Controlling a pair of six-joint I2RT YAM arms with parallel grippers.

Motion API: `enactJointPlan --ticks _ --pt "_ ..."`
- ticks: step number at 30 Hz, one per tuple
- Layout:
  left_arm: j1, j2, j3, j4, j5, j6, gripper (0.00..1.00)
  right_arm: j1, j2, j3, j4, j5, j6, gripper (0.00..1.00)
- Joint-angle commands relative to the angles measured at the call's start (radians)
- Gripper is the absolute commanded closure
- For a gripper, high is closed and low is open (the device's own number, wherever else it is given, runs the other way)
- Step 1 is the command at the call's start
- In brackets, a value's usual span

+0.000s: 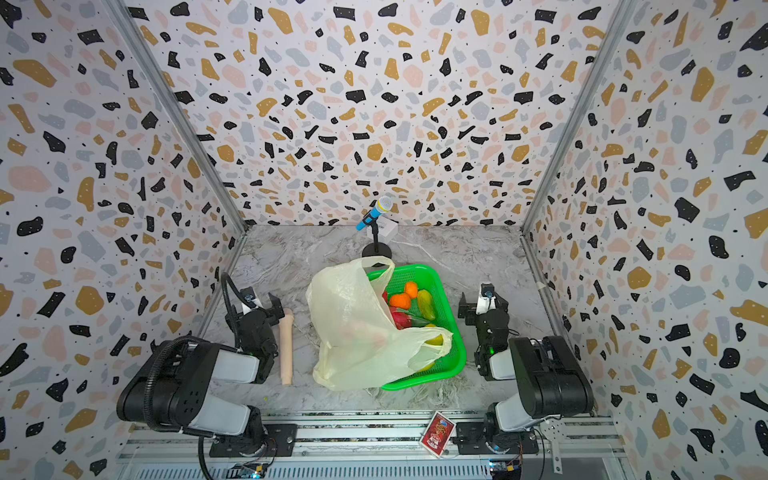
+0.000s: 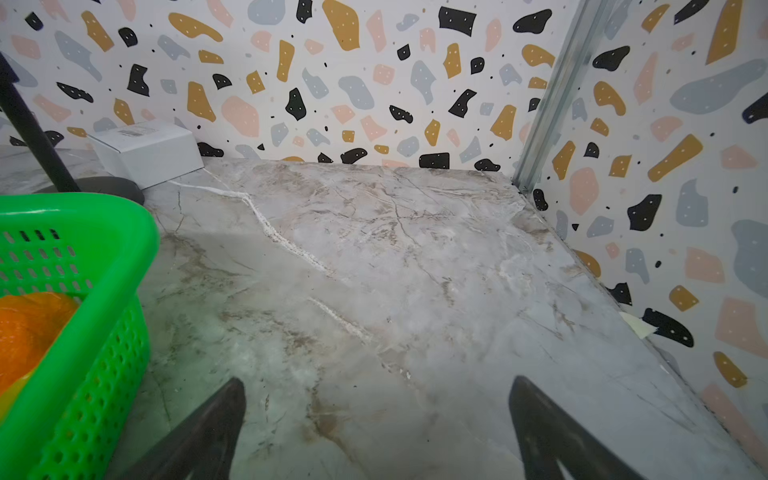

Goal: Place the fruits into the plastic bag

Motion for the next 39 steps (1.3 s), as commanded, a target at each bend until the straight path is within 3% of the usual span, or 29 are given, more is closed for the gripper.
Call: enactJointPlan --ticks 1,35,39 --pt "0.007 -0.011 0.02 0.03 0.007 -0.011 0.01 -0.005 -0.013 0.01 0.007 -0.01 -0.002 0.01" --pt "0.007 -0.012 0.02 0.027 0.008 -0.01 0.01 -0.005 -0.015 0.007 0.007 -0.01 -0.002 0.01" --pt "0.007 -0.02 0.016 0.027 0.008 -0.013 0.01 -0.04 -0.019 -0.004 0.015 -0.076 0.014 0.01"
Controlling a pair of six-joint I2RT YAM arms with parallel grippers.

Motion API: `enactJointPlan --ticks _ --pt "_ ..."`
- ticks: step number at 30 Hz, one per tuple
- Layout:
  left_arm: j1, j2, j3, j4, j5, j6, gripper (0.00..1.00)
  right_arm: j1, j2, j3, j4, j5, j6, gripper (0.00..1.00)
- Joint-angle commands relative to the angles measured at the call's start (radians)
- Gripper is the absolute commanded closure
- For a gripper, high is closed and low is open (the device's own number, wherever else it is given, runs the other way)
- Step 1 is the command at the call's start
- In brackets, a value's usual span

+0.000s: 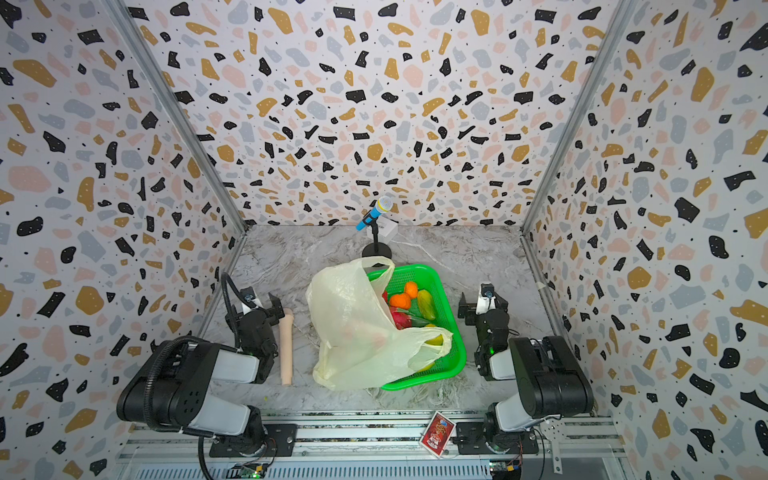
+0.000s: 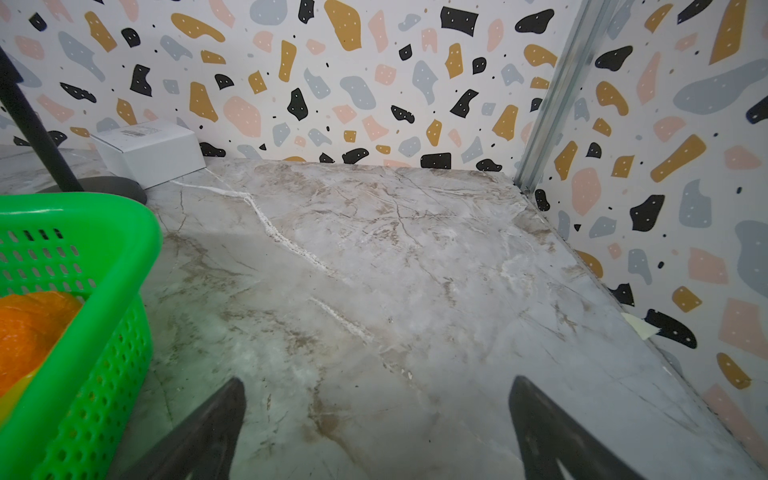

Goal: Place the fruits into the plastic bag

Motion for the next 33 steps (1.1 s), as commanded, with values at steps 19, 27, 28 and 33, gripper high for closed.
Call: enactJointPlan --ticks 19,27,28,33 --pt "0.017 -0.09 0.53 -0.991 -0.065 -0.393 0.0 -0.023 -0.335 0.243 -0.605 0.216 0.341 0.01" --pt "-0.173 -0.242 0.729 -1.364 0.01 -0.494 0.01 0.301 -0.334 0.384 -0.963 0.302 0.388 0.01" --pt "-0.209 -0.255 0.754 -1.399 0.015 -0.49 0.01 0.317 -0.333 0.382 -0.972 0.294 0.376 0.01" --pt "-0.42 -0.266 0.902 -1.546 0.068 -0.508 0.01 0.324 -0.334 0.369 -1.033 0.312 0.353 0.01"
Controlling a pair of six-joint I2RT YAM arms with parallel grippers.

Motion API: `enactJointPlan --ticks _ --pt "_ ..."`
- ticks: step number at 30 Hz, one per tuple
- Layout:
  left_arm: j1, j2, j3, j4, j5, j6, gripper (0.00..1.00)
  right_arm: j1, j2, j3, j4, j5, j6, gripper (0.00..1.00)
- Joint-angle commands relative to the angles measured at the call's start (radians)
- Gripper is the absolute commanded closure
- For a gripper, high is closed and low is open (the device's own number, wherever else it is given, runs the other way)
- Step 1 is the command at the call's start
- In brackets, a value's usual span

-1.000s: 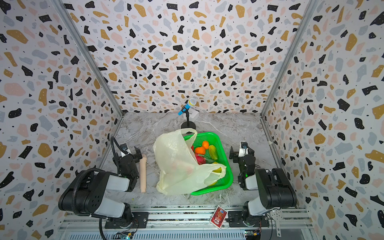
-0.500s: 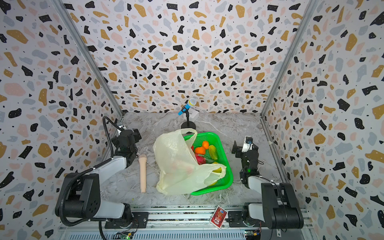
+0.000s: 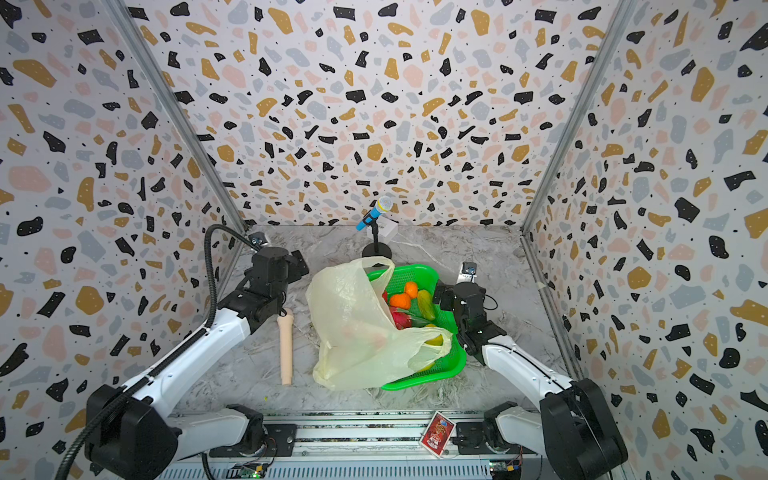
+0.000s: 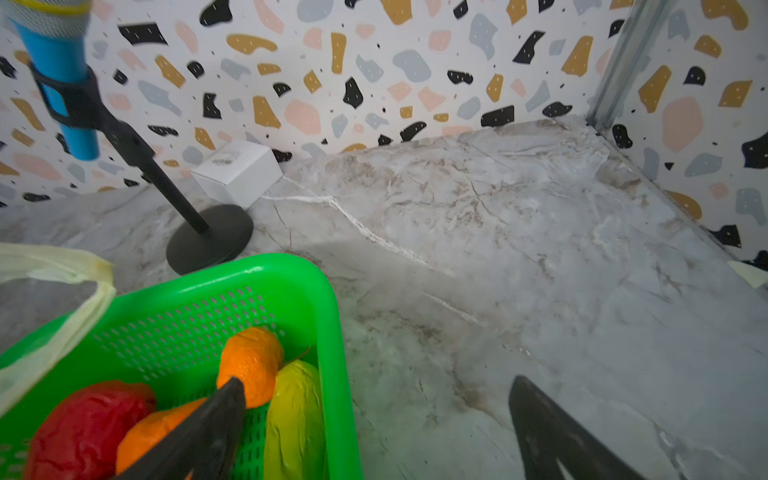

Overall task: Place the fruits into the plastic bag
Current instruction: 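Reach the left gripper to the bag's rim while the right gripper approaches the basket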

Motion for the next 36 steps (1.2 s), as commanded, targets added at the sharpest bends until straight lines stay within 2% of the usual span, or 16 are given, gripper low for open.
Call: enactJointPlan --ticks 1,5,13,22,28,30,32,36 --pt "-0.12 0.009 0.099 -0.166 0.054 -0.027 0.01 -0.008 -0.01 0.012 -0.101 0.051 -0.017 0.01" --pt "-0.238 0.081 0.228 -0.219 0.106 -0.038 0.0 -0.02 -0.013 0.026 -0.113 0.065 -0.043 0.01" --pt "-0.392 0.296 0.43 -0.365 0.142 -0.074 0.01 -0.04 -0.008 0.018 -0.116 0.042 -0.044 0.01" --pt "-0.405 0.403 0.477 -0.505 0.128 -0.082 0.01 -0.042 -0.006 0.018 -0.115 0.031 -0.038 0.01" --pt "-0.404 0.445 0.484 -0.541 0.217 -0.053 0.13 -0.044 0.0 0.019 -0.115 0.031 -0.035 0.01" --pt "-0.404 0.456 0.498 -0.548 0.228 -0.044 0.22 -0.043 0.003 0.02 -0.119 0.031 -0.035 0.01" --pt "-0.405 0.459 0.501 -0.546 0.231 -0.036 0.36 -0.044 0.002 0.022 -0.125 0.034 -0.035 0.01" --pt "-0.405 0.466 0.516 -0.552 0.248 -0.013 0.77 -0.045 -0.003 0.027 -0.132 0.034 -0.039 0.01"
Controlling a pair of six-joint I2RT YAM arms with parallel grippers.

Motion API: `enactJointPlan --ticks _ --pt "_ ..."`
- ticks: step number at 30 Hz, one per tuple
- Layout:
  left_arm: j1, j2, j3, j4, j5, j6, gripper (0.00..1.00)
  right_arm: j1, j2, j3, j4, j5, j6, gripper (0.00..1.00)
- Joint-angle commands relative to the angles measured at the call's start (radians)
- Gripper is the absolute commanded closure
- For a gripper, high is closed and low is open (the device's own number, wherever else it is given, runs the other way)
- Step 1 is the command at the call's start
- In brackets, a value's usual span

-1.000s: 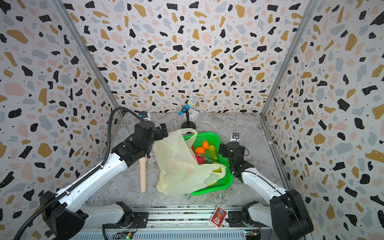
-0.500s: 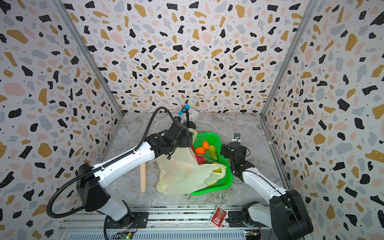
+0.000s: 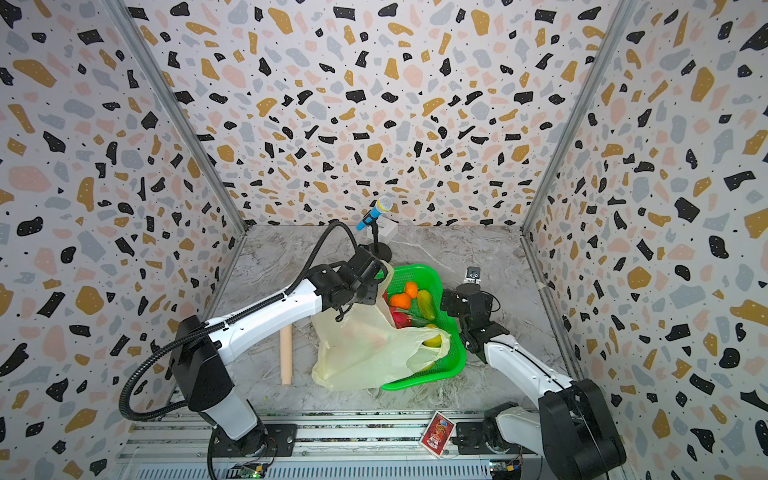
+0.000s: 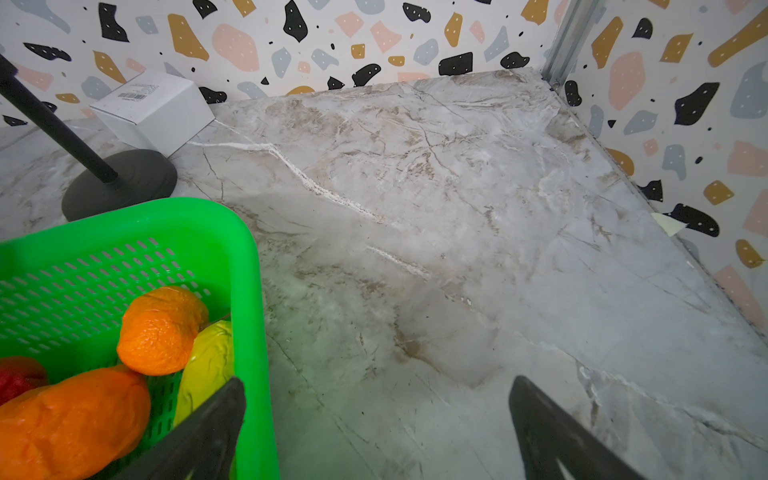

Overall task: Place the fruits into the plastic bag
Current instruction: 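Reach the left gripper to the bag's rim while the right gripper approaches the basket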

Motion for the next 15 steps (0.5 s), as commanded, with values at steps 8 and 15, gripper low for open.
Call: enactJointPlan --ticks 8,15 --pt "0.033 -0.095 0.006 0.076 0.152 0.151 1.0 0.003 -0.036 0.055 -0.054 -0.045 0.045 0.01" --pt "0.187 -0.245 -0.168 0.283 0.5 0.185 1.0 0.059 -0.111 0.071 -0.002 -0.234 -0.024 0.05"
